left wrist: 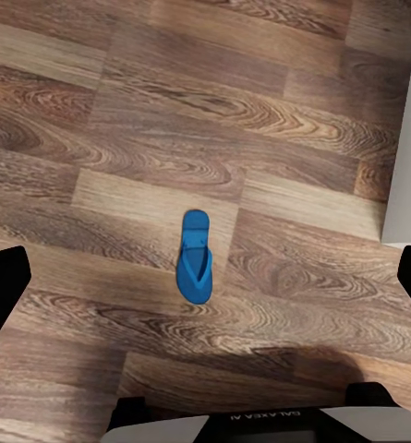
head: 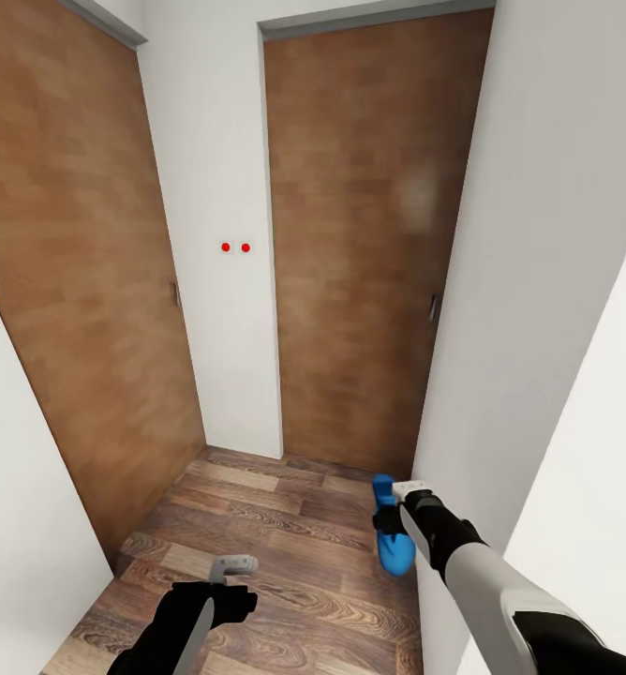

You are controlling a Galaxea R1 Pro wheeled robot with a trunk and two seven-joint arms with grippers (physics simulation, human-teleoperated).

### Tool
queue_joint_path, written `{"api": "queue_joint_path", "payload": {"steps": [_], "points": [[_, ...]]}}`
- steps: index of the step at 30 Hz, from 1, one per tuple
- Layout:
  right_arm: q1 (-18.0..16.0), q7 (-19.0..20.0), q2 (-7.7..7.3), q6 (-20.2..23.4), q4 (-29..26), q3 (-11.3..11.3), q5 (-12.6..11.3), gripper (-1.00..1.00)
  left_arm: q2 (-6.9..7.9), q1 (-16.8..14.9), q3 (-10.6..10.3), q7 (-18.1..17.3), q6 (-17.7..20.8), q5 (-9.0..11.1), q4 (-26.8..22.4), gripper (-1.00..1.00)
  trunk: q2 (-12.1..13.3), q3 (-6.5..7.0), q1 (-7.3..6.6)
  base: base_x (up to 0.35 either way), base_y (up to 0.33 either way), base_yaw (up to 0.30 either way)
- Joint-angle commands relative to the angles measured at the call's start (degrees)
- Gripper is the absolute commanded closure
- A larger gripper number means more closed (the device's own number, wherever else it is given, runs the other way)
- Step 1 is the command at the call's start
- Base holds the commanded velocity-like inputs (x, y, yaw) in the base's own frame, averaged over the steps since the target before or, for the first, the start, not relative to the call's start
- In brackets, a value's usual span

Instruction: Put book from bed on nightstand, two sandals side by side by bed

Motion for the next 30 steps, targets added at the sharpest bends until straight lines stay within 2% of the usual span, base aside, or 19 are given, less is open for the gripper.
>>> {"api": "queue_joint_path", "payload": {"steps": [1, 5, 8, 13, 26, 30], "points": [[0.0, 0.12, 0.12, 0.17, -0.07, -0.48, 0.5, 1.0, 0.02, -0.01, -0.09, 0.44, 0.23, 0.52, -0.05, -1.0, -0.05, -0.03, 0.02, 0.0, 0.0, 0.0], [0.0, 1.88, 0.21, 0.01, -0.07, -0.54, 0.44, 1.0, 0.02, 0.0, -0.1, 0.44, 0.23, 0.52, -0.05, -1.0, -0.05, -0.03, 0.02, 0.0, 0.0, 0.0], [0.0, 5.46, 0.17, -0.05, -0.1, -0.65, 0.41, 1.0, 0.02, -0.01, -0.1, 0.44, 0.23, 0.52, -0.05, -1.0, -0.05, -0.03, 0.02, 0.0, 0.0, 0.0], [0.0, 8.6, 0.0, -0.08, -0.11, -0.76, 0.4, 1.0, 0.02, -0.01, -0.11, 0.44, 0.23, 0.52, -0.05, -1.0, -0.05, -0.03, 0.02, 0.0, 0.0, 0.0], [0.0, 10.2, -0.04, -0.1, -0.11, -0.76, 0.33, 1.0, -0.01, -0.02, -0.11, 0.42, 0.23, 0.53, 0.03, -1.0, -0.05, -0.03, 0.02, 0.0, 0.0, 0.0], [0.0, 12.18, -0.09, -0.05, -0.11, -0.8, 0.36, 1.0, -0.05, -0.02, -0.06, 0.43, 0.23, 0.67, 0.03, -1.0, -0.05, -0.03, 0.02, 0.0, 0.0, 0.0]]}}
